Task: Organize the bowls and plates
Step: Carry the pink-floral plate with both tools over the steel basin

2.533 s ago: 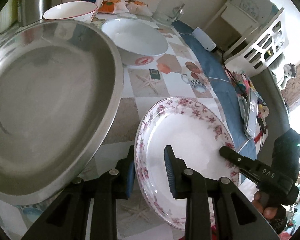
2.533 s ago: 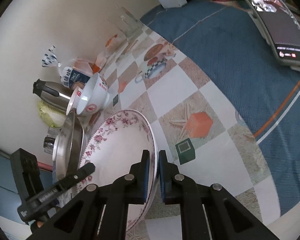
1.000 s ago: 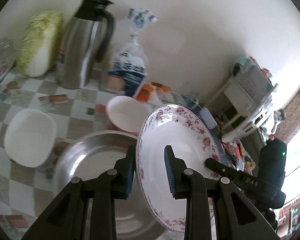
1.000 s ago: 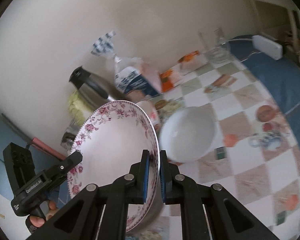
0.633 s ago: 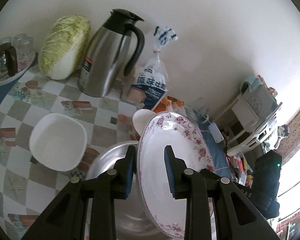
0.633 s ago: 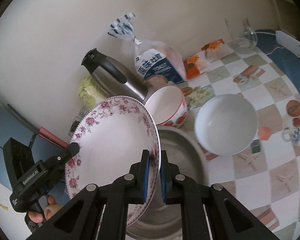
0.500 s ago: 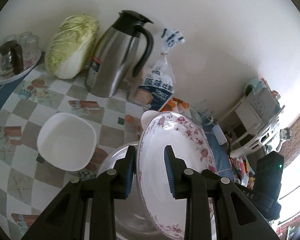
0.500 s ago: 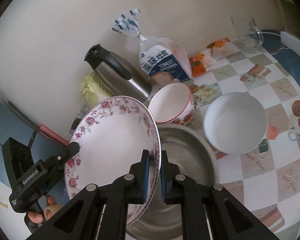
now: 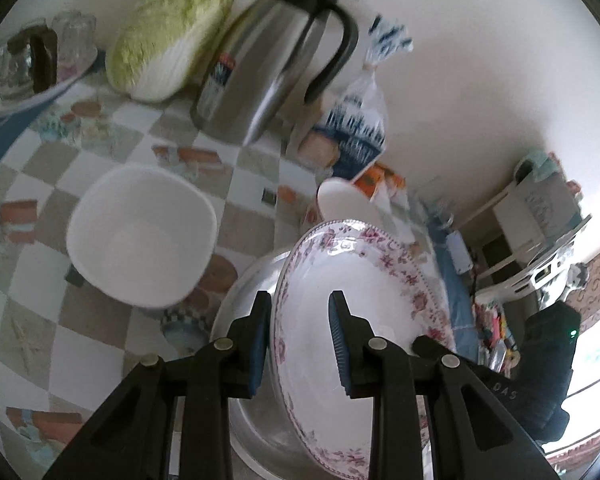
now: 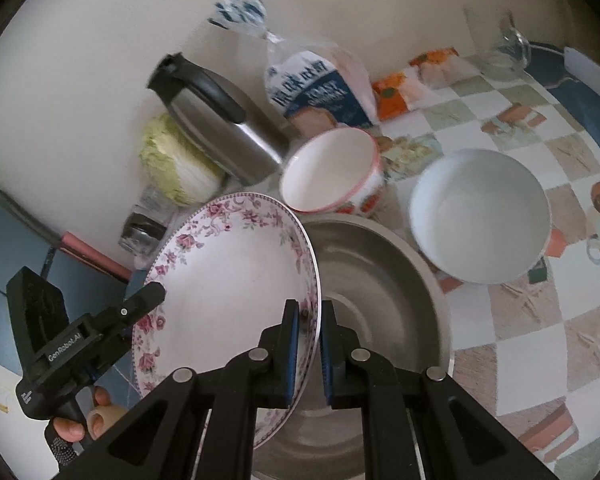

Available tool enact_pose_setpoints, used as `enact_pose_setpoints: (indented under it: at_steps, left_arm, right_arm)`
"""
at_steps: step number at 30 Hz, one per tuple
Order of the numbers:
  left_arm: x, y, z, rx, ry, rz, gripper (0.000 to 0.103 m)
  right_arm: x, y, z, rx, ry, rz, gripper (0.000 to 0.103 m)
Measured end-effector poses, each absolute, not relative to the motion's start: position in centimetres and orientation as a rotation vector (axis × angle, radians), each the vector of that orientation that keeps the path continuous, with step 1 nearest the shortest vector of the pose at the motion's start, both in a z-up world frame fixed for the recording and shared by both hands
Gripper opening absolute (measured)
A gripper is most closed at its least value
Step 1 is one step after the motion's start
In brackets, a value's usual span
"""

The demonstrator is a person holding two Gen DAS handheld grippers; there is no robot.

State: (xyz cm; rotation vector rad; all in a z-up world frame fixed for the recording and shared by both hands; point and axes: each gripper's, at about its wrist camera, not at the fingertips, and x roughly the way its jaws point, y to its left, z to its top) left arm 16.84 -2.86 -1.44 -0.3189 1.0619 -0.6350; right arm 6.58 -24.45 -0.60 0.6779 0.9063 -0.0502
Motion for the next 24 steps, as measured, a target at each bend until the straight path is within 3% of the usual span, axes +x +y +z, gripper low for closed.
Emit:
enact_pose_setpoints:
  at_steps: [24]
  left_arm:
    - [17.0, -5.2, -5.6, -0.238, 1.226, -0.581, 0.029]
  right_arm:
    - [6.5, -25.6, -3.9, 0.67, 1.014, -0.119, 0.011]
